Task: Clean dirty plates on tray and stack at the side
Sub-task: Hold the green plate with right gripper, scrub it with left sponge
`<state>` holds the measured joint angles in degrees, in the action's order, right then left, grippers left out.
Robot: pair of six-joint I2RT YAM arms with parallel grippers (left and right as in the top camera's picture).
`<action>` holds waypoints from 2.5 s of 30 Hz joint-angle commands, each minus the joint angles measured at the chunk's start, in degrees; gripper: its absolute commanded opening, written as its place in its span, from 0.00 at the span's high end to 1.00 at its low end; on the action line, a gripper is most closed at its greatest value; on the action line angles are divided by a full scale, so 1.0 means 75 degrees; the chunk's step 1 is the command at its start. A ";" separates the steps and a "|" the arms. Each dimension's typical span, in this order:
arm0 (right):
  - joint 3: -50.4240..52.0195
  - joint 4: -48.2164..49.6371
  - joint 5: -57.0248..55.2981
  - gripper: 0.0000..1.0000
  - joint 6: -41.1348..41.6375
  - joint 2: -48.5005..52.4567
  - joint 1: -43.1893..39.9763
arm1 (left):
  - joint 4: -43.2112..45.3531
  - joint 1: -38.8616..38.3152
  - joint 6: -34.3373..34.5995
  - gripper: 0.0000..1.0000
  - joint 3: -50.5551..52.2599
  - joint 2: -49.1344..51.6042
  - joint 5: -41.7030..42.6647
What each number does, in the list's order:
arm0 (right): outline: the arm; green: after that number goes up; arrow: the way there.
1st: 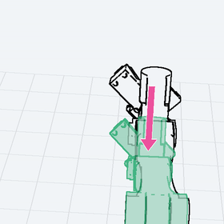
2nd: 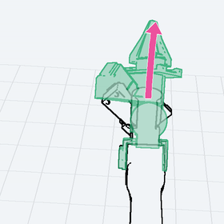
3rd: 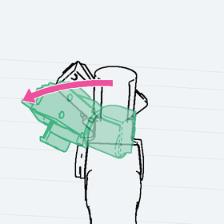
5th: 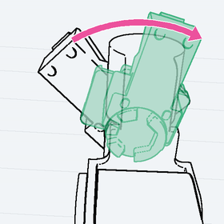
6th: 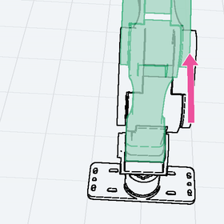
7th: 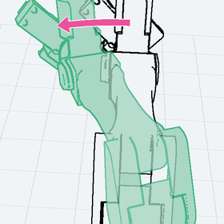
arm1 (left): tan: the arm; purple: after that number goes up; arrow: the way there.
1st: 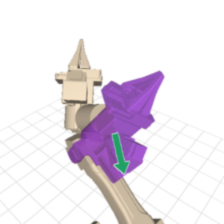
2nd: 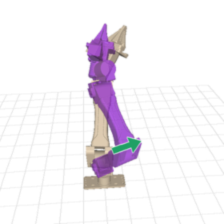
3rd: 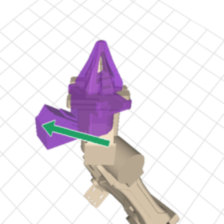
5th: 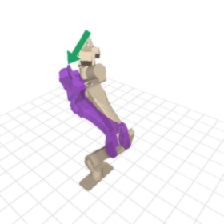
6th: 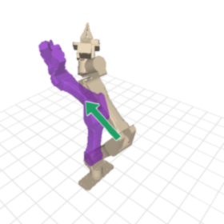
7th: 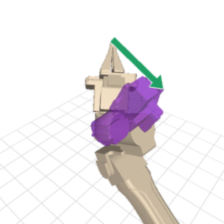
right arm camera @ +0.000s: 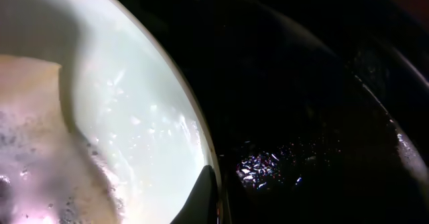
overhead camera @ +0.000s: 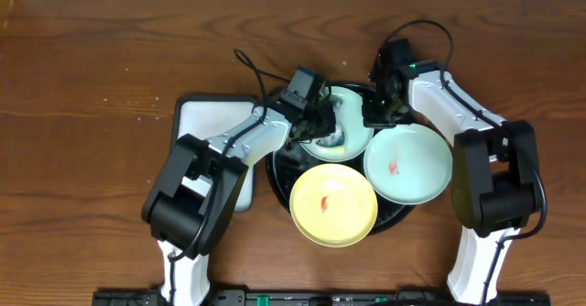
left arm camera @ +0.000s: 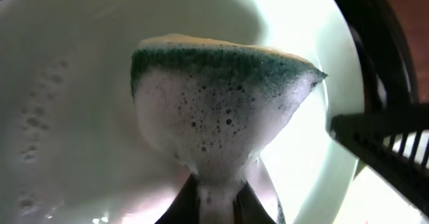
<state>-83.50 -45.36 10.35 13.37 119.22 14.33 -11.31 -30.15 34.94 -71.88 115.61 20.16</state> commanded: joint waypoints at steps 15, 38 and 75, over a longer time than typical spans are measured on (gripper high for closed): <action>-0.0009 -0.0073 -0.0201 0.99 0.0128 0.0017 0.0047 | -0.0845 0.0679 0.0344 0.92 -0.0527 0.0391 -0.1355; -0.0009 -0.0128 -0.0201 0.99 0.0128 0.0017 0.0047 | -0.1096 0.0224 -0.0691 0.93 -0.0536 0.0699 -0.2127; -0.0009 -0.0224 -0.0204 0.99 0.0099 0.0017 0.0047 | -0.2844 0.0093 0.0691 0.92 -0.0935 0.1113 0.0178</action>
<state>-83.53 -46.85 10.90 14.46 119.22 14.81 -27.94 -31.03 39.40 -82.39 120.46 21.17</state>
